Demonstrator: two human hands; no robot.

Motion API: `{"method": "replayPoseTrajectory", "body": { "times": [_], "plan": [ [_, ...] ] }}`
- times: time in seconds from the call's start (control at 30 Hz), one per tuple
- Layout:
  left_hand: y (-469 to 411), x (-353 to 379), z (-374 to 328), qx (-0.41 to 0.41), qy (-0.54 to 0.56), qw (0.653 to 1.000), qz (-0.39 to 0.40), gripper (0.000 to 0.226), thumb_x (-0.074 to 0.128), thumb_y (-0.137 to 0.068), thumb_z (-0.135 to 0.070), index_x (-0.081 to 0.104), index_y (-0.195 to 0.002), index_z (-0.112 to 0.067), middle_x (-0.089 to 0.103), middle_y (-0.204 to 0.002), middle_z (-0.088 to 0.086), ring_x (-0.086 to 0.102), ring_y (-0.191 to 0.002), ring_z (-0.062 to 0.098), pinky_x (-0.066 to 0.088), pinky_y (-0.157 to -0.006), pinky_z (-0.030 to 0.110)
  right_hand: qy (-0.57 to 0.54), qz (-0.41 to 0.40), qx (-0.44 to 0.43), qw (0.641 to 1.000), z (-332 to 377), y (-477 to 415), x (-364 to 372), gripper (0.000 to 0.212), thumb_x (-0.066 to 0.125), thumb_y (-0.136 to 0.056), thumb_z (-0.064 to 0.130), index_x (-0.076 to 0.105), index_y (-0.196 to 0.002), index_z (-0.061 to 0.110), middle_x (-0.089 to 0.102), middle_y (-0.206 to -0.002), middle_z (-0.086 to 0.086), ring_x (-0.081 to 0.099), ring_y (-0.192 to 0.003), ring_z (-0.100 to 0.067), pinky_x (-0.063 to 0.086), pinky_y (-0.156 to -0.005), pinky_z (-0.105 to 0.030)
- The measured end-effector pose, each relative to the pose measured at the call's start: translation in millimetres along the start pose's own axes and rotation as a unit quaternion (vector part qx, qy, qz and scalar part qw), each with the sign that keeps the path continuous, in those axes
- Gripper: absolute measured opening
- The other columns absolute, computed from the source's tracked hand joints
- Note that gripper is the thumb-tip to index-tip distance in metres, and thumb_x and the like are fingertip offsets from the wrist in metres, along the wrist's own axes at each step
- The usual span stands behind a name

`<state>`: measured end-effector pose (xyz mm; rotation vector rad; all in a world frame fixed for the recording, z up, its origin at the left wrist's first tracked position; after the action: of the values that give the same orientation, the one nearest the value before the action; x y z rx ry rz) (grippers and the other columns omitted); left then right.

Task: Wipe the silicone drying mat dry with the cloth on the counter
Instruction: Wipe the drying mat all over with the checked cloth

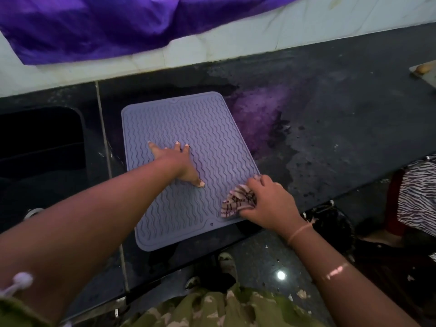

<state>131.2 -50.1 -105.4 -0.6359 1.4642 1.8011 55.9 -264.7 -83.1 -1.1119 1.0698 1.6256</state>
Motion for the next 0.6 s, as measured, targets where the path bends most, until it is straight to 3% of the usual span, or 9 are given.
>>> {"method": "replayPoseTrajectory", "body": {
  "times": [0.1,0.2,0.33,0.47,0.6],
  "plan": [
    [-0.5,0.5,0.1,0.001,0.004,1.000,-0.001,0.123,0.048,-0.063,-0.086,-0.014,-0.149,-0.023,-0.012,-0.159,0.003,0.004,-0.145,0.035,-0.007,-0.105,0.069,-0.006,0.012,0.009,1.000,-5.8,17.4,4.0,0.056,0.059,-0.065,0.057,0.044,-0.111,0.028,0.047,-0.111,-0.001,0.053,-0.100,-0.029,0.048,-0.075,-0.036],
    [0.2,-0.1,-0.4,0.003,0.010,1.000,-0.004,0.123,0.050,-0.064,-0.085,-0.013,-0.149,-0.023,-0.011,-0.159,0.004,0.005,-0.145,0.036,-0.007,-0.106,0.069,-0.112,0.035,0.036,0.992,-12.3,5.4,-7.3,0.047,0.062,-0.065,0.053,0.049,-0.104,0.030,0.050,-0.101,0.001,0.056,-0.095,-0.025,0.048,-0.076,-0.035],
    [2.2,-1.2,-0.3,-0.001,0.018,1.000,-0.007,0.121,0.051,-0.066,-0.083,-0.012,-0.150,-0.023,-0.010,-0.159,0.004,0.005,-0.145,0.035,-0.007,-0.106,0.068,-0.166,-0.015,0.008,0.986,1.7,-32.5,-35.1,0.052,0.065,-0.068,0.046,0.051,-0.115,0.030,0.052,-0.106,0.000,0.054,-0.097,-0.023,0.048,-0.083,-0.038],
    [3.4,-1.9,-0.5,0.000,0.017,1.000,-0.014,0.119,0.051,-0.067,-0.081,-0.011,-0.150,-0.022,-0.009,-0.159,0.005,0.005,-0.145,0.034,-0.007,-0.105,0.069,-0.083,0.055,-0.008,0.995,25.3,-43.0,-5.9,0.053,0.065,-0.072,0.047,0.051,-0.117,0.023,0.050,-0.118,-0.007,0.051,-0.108,-0.033,0.047,-0.090,-0.042],
    [2.7,-0.3,1.0,0.007,0.025,1.000,-0.012,0.119,0.051,-0.067,-0.082,-0.013,-0.149,-0.024,-0.012,-0.159,0.003,0.005,-0.145,0.034,-0.007,-0.105,0.069,-0.068,0.020,-0.001,0.997,12.3,-13.4,2.5,0.059,0.064,-0.071,0.049,0.049,-0.120,0.022,0.050,-0.115,-0.008,0.050,-0.106,-0.035,0.044,-0.088,-0.038]
  ]
}}
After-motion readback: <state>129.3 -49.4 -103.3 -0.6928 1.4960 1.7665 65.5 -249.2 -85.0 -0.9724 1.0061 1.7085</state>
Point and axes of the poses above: each hand's wrist, its own y-axis away from the middle knuckle, its own x-axis out of the palm, z = x × y, the point moved 9 cm from there along -y, towards the middle knuckle
